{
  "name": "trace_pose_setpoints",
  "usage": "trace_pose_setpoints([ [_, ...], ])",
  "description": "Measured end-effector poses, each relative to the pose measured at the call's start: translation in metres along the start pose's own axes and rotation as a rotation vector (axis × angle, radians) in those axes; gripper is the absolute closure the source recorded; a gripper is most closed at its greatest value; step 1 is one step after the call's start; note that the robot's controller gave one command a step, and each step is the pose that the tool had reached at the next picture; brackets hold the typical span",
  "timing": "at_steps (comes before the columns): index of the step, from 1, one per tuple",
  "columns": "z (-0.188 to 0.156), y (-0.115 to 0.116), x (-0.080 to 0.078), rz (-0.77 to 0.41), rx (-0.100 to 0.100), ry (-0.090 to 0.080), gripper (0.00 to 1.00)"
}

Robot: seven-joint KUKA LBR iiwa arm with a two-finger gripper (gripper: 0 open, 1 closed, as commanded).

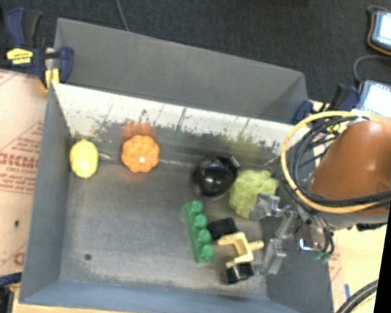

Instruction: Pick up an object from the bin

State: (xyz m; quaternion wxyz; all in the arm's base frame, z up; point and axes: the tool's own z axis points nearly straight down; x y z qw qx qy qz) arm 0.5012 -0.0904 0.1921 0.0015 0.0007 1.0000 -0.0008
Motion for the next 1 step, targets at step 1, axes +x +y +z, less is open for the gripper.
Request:
trace_pose_setpoints([
  [1,0.0397,0.0003,-0.0138,0.018,0.001,-0.008,0.0],
])
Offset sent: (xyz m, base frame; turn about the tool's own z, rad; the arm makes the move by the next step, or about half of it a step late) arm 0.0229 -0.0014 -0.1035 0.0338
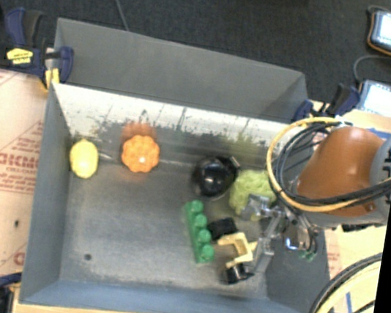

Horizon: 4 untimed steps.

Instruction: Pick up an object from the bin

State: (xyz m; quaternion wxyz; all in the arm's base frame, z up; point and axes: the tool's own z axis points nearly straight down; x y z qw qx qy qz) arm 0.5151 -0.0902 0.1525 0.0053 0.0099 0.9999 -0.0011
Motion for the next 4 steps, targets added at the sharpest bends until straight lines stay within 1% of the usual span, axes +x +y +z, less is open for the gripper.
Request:
trace_pose_setpoints([
  [1,0.0595,-0.0021,-0.0128,0.012,0.001,-0.005,1.0],
  [2,0.0633,-0.0022,-0.0094,0.01,0.001,0.005,0.0],
  [3,0.0633,-0.0024,-0.0093,0.009,0.001,0.005,1.0],
  [4,0.0633,-0.0024,-0.0094,0.009,0.001,0.005,1.0],
])
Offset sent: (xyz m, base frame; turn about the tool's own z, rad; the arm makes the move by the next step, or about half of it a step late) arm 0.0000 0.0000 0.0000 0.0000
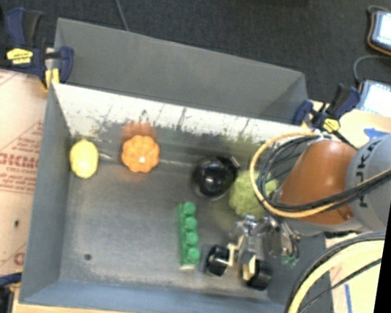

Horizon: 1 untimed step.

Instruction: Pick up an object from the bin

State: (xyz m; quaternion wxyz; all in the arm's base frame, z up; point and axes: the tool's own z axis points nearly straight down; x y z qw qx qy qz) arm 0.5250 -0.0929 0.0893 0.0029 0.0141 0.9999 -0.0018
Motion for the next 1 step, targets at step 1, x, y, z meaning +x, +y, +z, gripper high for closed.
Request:
trace_pose_setpoints([
  [1,-0.0153,-0.002,0.0094,-0.044,-0.001,0.004,1.0],
])
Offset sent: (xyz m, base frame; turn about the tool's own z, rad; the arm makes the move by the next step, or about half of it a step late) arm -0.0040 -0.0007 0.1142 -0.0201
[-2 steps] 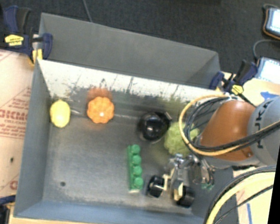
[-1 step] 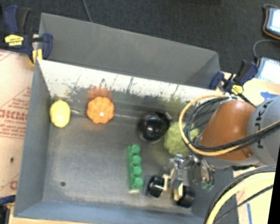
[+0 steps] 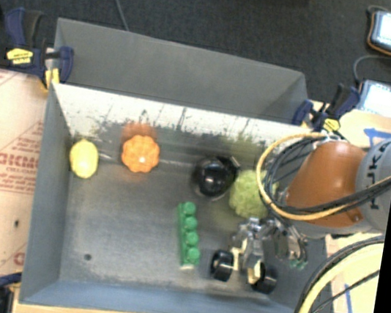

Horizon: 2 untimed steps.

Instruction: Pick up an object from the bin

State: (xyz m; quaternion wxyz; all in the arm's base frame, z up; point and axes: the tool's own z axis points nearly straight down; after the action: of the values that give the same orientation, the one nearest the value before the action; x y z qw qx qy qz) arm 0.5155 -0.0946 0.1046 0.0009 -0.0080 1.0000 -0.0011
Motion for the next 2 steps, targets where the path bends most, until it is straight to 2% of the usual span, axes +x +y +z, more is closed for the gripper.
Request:
trace_pose_setpoints([
  [1,-0.1046,-0.0005,-0.0087,0.024,0.003,-0.016,0.0],
  [2,-0.0997,-0.0004,-0.0068,0.023,0.002,-0.008,0.0],
])
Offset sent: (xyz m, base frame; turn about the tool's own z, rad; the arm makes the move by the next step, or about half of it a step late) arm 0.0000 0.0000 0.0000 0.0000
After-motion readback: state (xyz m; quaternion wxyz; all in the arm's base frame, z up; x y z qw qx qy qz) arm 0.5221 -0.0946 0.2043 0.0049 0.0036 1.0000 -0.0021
